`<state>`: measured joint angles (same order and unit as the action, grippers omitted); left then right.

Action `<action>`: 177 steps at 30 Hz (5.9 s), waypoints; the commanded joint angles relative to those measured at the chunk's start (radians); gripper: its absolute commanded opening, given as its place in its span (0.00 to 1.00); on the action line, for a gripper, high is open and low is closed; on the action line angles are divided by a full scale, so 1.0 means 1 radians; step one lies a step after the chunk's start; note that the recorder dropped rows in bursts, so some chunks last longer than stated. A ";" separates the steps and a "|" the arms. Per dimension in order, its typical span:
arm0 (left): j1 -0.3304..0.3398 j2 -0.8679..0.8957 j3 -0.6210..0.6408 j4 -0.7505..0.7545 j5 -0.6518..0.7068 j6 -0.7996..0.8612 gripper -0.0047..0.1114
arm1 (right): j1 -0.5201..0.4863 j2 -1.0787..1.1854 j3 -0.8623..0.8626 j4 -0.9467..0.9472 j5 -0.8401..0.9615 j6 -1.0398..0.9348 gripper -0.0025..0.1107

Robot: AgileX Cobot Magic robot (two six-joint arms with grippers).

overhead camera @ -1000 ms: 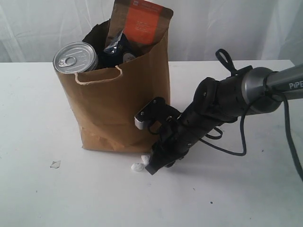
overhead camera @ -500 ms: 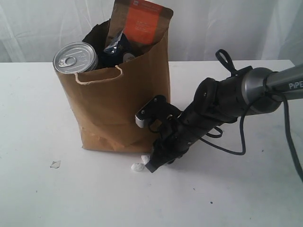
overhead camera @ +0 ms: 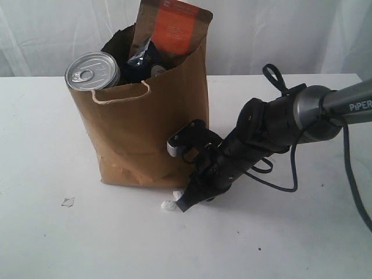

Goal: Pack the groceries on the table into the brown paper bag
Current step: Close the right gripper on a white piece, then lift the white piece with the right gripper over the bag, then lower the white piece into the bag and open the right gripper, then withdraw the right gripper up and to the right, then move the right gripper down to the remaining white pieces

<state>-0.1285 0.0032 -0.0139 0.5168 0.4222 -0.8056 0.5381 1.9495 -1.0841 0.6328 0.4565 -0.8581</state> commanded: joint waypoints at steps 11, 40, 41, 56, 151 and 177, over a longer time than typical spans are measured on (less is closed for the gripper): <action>-0.002 -0.003 0.010 -0.011 0.042 -0.002 0.04 | 0.000 -0.154 0.000 -0.012 0.306 0.102 0.05; -0.002 -0.003 0.010 -0.011 0.042 -0.002 0.04 | 0.000 -0.632 -0.002 1.000 0.059 -0.685 0.05; -0.002 -0.003 0.010 -0.011 0.042 -0.002 0.04 | 0.000 -0.626 -0.002 1.070 0.020 -0.755 0.05; -0.002 -0.003 0.010 -0.011 0.042 -0.002 0.04 | 0.000 -0.312 -0.159 1.112 -0.328 -1.050 0.05; -0.002 -0.003 0.010 -0.011 0.042 -0.002 0.04 | 0.177 -0.367 0.374 -0.469 -0.444 0.550 0.02; -0.002 -0.003 0.010 -0.011 0.042 -0.002 0.04 | 0.322 -0.363 0.625 -0.506 -1.080 1.022 0.24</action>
<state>-0.1285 0.0032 -0.0139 0.5168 0.4222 -0.8056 0.8577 1.5832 -0.4514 0.1489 -0.6232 0.0644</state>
